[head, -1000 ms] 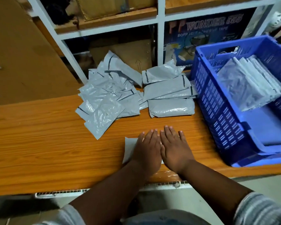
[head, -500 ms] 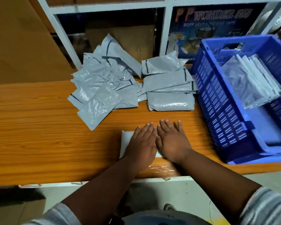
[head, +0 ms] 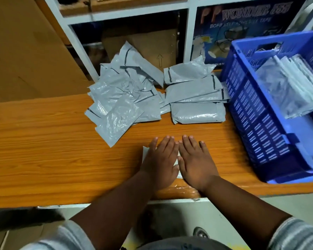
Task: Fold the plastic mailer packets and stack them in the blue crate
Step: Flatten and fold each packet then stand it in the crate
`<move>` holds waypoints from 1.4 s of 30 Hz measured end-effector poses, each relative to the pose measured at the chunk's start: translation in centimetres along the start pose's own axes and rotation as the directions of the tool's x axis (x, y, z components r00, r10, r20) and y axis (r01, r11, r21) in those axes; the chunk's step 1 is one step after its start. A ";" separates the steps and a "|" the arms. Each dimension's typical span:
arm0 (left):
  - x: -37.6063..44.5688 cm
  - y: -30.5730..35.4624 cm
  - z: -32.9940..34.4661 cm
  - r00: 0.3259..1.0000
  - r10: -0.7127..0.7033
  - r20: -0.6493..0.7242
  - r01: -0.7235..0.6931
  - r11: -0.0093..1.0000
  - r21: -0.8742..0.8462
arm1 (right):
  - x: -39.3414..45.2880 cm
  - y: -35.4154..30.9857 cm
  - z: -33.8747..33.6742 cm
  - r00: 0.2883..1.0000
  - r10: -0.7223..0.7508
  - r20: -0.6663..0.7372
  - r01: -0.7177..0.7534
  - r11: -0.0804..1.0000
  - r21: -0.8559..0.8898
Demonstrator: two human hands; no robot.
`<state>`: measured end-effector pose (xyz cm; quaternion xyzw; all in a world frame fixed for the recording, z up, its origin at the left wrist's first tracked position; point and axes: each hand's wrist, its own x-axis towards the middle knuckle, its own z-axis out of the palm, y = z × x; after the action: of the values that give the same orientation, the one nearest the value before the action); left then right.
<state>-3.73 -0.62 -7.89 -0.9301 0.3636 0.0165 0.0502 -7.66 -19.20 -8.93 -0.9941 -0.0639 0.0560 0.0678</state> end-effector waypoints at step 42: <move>-6.7 -1.6 2.6 0.993 -0.117 0.021 0.119 0.981 -0.154 | -1.8 -3.1 0.9 0.984 -0.146 0.101 0.153 0.986 -0.068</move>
<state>-7.56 5.30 -9.91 -0.9510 0.3050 0.0472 -0.0192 -9.91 -16.32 -9.21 -0.9845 -0.1435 0.0961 0.0312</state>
